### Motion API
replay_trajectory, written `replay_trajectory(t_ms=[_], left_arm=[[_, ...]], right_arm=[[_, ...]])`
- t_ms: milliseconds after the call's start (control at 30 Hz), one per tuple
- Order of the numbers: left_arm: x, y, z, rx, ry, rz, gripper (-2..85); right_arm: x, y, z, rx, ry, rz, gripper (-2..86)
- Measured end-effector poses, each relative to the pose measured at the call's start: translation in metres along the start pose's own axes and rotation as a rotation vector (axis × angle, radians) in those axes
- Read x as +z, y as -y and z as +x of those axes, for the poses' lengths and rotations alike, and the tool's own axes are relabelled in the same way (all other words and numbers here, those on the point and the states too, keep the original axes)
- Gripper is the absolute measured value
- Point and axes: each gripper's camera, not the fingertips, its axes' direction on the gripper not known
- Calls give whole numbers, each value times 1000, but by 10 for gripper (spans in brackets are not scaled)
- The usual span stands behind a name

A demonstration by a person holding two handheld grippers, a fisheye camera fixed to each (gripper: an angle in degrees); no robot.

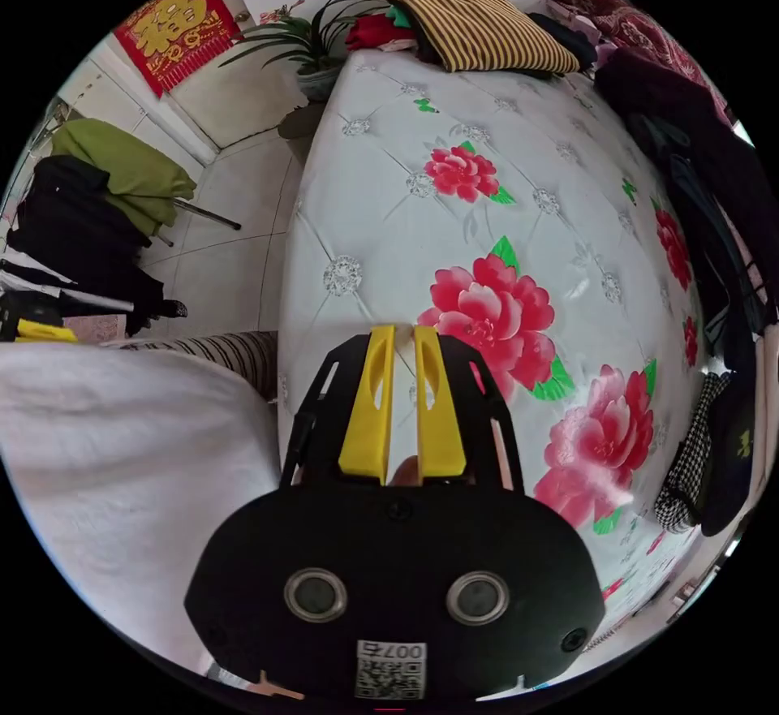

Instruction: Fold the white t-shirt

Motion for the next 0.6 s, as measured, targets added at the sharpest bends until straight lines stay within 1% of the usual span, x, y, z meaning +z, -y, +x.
replay_trajectory(t_ms=[67, 133, 167, 233, 300, 333, 400, 433, 467, 500, 533, 600], left_arm=[[-1, -15, -2, -34, -13, 23, -10], [2, -26, -8, -67, -70, 40, -10], [5, -32, -12, -77, -106, 51, -10], [8, -37, -16, -68, -128, 68, -10], [8, -46, -20, -46, -116, 101, -10], [7, -49, -23, -47, -112, 110, -10], [7, -64, -40, -56, -137, 123, -10], [7, -69, -46, -54, -150, 123, -10], [7, -80, -57, -59, -166, 121, -10], [6, -94, -65, -78, -160, 126, -10], [5, -103, -68, -86, -144, 143, -10], [-3, -137, -76, -114, -65, 205, -10]], right_arm=[[1, 2, 15, 20, 16, -19, 8], [2, 7, 24, 30, 7, -58, 3], [-2, 11, 24, 6, 57, -48, 2], [-16, 18, 14, -16, 146, 30, 2], [-44, 34, -20, -117, 193, 162, 6], [-52, 39, -32, -153, 199, 196, 9], [-88, 63, -88, -323, 245, 330, 20], [-98, 70, -105, -373, 264, 364, 22], [-118, 82, -140, -470, 302, 420, 26], [-137, 94, -178, -574, 344, 466, 29], [-147, 99, -199, -628, 367, 487, 30], [-187, 108, -285, -864, 464, 569, 35]])
